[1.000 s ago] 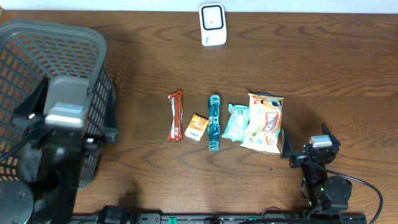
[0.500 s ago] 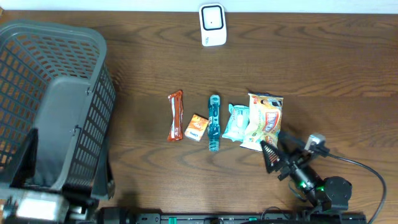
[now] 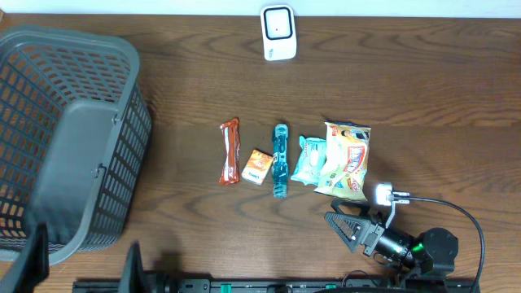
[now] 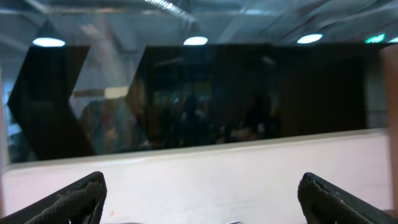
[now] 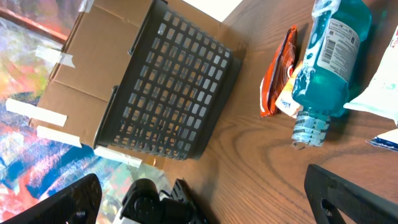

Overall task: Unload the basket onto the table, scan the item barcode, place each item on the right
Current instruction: 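Move the right gripper from rest toward the blue bottle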

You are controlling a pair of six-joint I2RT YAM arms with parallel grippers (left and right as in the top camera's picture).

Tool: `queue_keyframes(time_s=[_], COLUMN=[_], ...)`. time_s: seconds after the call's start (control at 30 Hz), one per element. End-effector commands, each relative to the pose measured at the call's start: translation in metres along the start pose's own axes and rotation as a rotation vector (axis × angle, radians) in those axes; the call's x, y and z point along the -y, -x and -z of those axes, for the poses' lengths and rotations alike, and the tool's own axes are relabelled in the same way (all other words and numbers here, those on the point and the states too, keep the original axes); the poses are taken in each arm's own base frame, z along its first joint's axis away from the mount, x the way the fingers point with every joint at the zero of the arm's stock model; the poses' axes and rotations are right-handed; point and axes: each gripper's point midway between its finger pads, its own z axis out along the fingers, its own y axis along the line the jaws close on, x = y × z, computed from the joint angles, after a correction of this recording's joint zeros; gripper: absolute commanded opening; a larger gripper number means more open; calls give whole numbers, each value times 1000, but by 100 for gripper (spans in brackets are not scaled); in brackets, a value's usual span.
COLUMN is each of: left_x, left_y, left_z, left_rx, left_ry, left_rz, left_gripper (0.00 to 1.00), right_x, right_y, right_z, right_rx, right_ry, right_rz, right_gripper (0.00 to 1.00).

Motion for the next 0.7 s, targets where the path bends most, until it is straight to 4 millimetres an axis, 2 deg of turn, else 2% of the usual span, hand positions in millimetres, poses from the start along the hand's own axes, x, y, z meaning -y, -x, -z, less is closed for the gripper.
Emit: queue_keyframes(time_s=[0.0,0.17,0.3,0.43,0.53,0.57,0.6,0.67], left_x=[11,15,15,15,15,15,15,15], left_y=[12,19,18,18,21,22,22,22], left_z=[26,47,47,47,48,48,48,48], left_rx=[68,115,110,111,130,134,138,138], left_ry=[-58,-86,-90,-89,-82,-79,-76,-73], left_rz=[25,28,21,17,-102,-138,-194,-217], left_gripper=[98,98,98,98,98,98,99,98], right_x=[4,17,17,6,-16,-22,-31,-32], right_y=[2,8,27,66,107,116,128,132], right_z=[-1,-2,-1,9,12,9,-7,-32], right_rx=[11,35,65,102,105,98,66,16], right_ry=[-15,-70,-178,-407,-597,-629,-671,-706], right_rz=[-17,-66,-40,46,119,135,170,197], right_gripper=[99,99,99,99,99,99,99,99])
